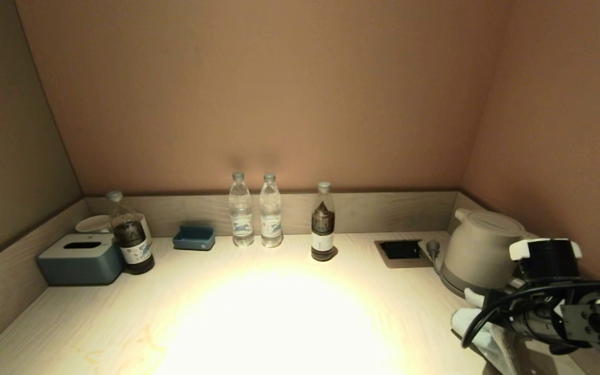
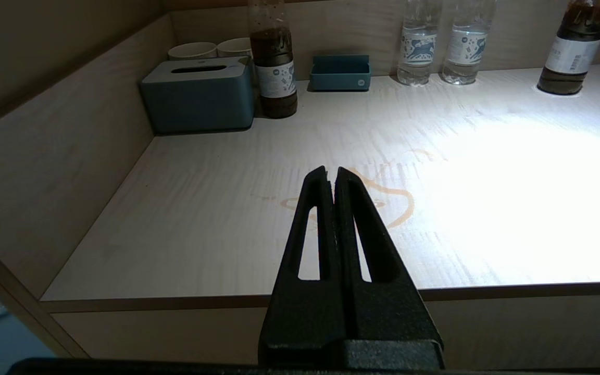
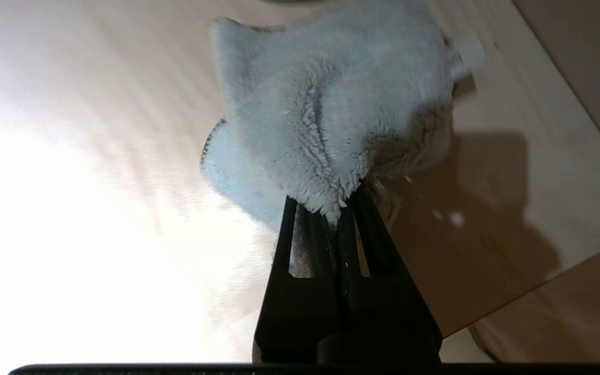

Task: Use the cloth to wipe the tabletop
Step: Pick up the tablecloth, then sweep the stains on the table

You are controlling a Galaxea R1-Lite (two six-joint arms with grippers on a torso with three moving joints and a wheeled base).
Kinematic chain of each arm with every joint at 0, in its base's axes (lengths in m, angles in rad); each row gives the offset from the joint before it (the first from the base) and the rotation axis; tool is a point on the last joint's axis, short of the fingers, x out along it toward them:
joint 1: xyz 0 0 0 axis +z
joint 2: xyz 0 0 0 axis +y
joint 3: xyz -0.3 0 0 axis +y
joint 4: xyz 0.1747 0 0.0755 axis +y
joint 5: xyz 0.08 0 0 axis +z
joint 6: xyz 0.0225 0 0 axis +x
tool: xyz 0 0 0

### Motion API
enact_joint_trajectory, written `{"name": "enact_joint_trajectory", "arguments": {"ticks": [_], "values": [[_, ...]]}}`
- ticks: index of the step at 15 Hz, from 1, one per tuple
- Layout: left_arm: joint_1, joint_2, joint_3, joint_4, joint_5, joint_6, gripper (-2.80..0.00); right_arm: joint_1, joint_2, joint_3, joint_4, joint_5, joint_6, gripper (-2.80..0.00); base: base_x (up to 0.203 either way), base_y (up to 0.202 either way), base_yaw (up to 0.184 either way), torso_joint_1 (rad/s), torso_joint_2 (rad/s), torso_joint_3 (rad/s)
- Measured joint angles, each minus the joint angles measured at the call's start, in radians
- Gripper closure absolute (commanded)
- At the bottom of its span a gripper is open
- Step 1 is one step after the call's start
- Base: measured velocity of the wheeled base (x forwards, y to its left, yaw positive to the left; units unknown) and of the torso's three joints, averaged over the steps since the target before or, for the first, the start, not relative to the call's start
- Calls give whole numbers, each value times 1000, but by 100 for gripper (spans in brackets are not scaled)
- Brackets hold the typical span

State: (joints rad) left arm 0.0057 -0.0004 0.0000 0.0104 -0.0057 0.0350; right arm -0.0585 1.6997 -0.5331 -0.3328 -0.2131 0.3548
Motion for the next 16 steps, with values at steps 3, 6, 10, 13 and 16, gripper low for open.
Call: {"name": "enact_joint_trajectory", "arguments": {"ticks": [3,6,10,13,16], "values": [[0,0,0,0,0,0,0,122,-152,-34,5,48,-20,0,0,0,0,0,0,0],[0,0,0,0,0,0,0,286,-259,-90,10,79,-28,0,0,0,0,0,0,0],[0,0,0,0,0,0,0,525,-283,-174,10,84,-31,0,0,0,0,0,0,0],[0,0,0,0,0,0,0,675,-211,-273,10,78,-33,0,0,0,0,0,0,0],[0,0,0,0,0,0,0,778,-96,-385,16,64,-53,0,0,0,0,0,0,0]]}}
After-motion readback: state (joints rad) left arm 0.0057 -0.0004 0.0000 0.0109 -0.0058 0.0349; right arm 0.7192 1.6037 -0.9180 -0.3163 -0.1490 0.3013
